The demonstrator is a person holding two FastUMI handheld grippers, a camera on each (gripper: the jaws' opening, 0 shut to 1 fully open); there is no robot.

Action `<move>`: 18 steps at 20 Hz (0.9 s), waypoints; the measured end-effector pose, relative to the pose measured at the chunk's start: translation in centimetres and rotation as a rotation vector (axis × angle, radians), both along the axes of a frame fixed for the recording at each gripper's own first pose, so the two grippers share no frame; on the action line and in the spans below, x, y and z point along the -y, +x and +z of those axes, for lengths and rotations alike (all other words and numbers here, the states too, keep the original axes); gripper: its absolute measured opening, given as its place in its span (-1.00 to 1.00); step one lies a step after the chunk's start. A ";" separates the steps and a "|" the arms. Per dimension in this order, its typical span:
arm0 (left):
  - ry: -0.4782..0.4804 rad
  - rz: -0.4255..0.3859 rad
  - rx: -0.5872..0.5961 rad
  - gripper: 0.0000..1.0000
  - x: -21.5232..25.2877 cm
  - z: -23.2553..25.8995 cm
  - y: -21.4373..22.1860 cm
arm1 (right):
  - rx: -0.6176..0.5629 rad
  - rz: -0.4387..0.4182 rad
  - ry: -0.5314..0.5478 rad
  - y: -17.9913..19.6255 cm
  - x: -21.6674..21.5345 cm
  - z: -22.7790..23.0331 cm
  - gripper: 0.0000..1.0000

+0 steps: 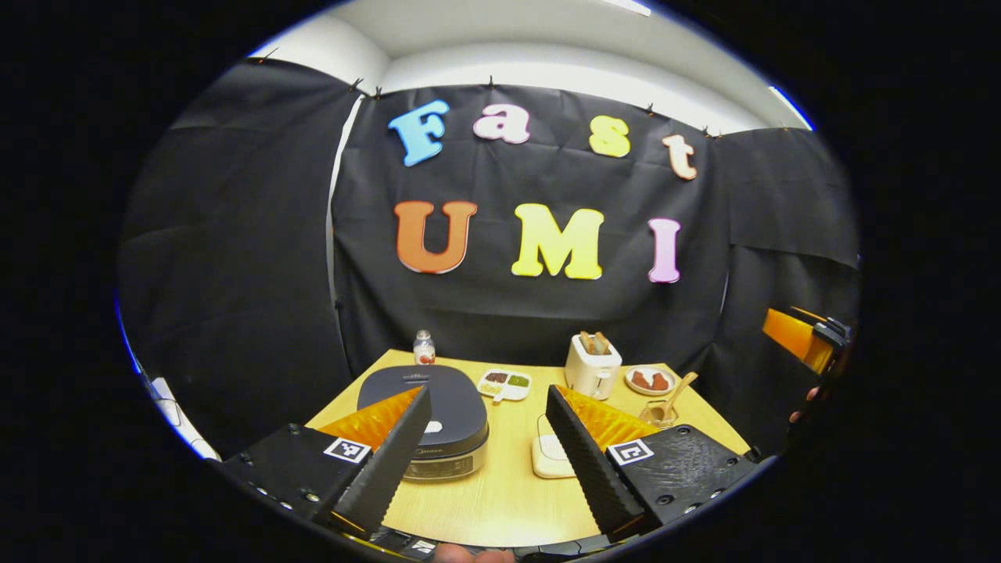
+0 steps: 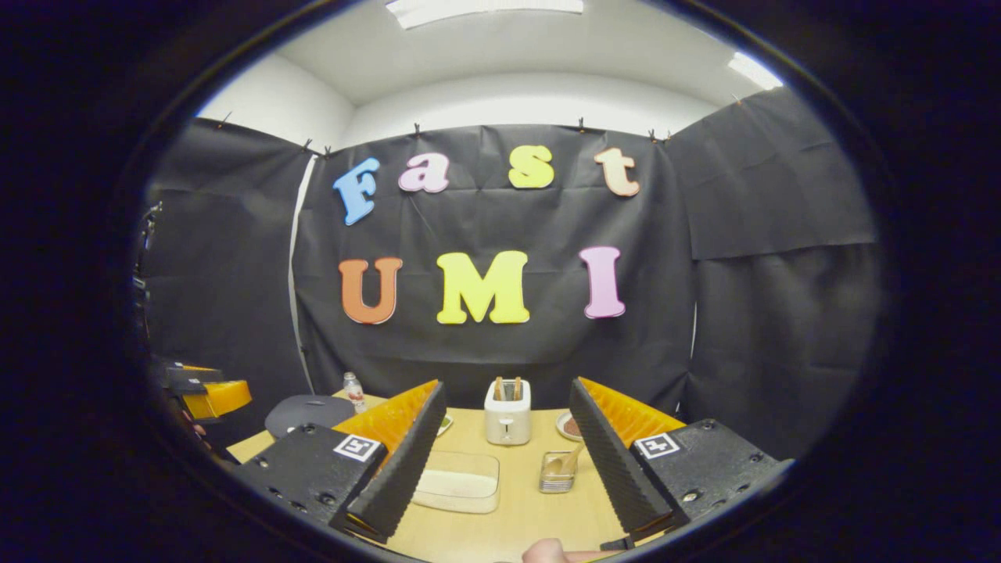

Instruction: Close the left gripper, press the button to open the rice cooker; take a wooden spoon from the chopstick holder with the right hand, scoop a spoonful of rice and pour it into the rice cooker, then put the wooden spoon back into the chopstick holder.

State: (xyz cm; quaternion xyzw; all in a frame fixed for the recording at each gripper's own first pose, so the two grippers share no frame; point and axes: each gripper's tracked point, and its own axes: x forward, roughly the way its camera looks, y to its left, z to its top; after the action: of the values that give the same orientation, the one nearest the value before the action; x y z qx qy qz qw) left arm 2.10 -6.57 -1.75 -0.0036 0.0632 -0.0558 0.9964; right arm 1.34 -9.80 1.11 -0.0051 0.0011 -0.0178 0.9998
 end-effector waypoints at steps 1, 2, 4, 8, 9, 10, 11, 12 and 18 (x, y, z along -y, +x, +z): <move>0.000 -0.011 0.028 0.89 0.5 1.0 -1.2 | 0.002 -0.012 -0.004 -1.4 -0.1 0.2 1.00; -0.007 -0.017 0.045 0.89 0.8 1.2 -2.4 | 0.002 -0.021 -0.006 -2.7 -0.3 0.3 1.00; -0.014 -0.054 0.077 0.89 1.9 1.8 -4.5 | 0.008 -0.025 -0.006 -4.9 -1.0 0.9 1.00; 0.007 -0.063 0.124 0.89 2.1 2.3 -6.4 | 0.038 -0.051 -0.014 -8.2 -2.0 1.6 0.94; -0.001 -0.067 0.133 0.89 2.3 2.7 -6.9 | 0.044 -0.053 -0.008 -8.8 -2.4 1.6 0.94; -0.005 -0.069 0.144 0.89 2.4 3.0 -7.3 | 0.046 -0.051 -0.011 -9.2 -2.9 1.3 0.94; -0.003 -0.070 0.155 0.89 2.3 3.3 -7.7 | 0.041 -0.048 -0.017 -9.7 -3.2 0.9 0.93; 0.005 -0.066 0.166 0.89 2.2 3.5 -8.0 | 0.039 -0.048 -0.019 -10.0 -3.4 0.5 1.00; -0.009 -0.052 0.184 0.89 2.6 3.6 -9.5 | 0.026 -0.053 -0.019 -11.4 -3.7 -0.7 1.00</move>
State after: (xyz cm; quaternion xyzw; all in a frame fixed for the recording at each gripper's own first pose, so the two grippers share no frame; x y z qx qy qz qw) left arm -7.36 -9.15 1.87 -0.0011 -0.0286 -0.0818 0.9962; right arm -10.04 -6.13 0.38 -0.0142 -0.0117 -0.0444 0.9988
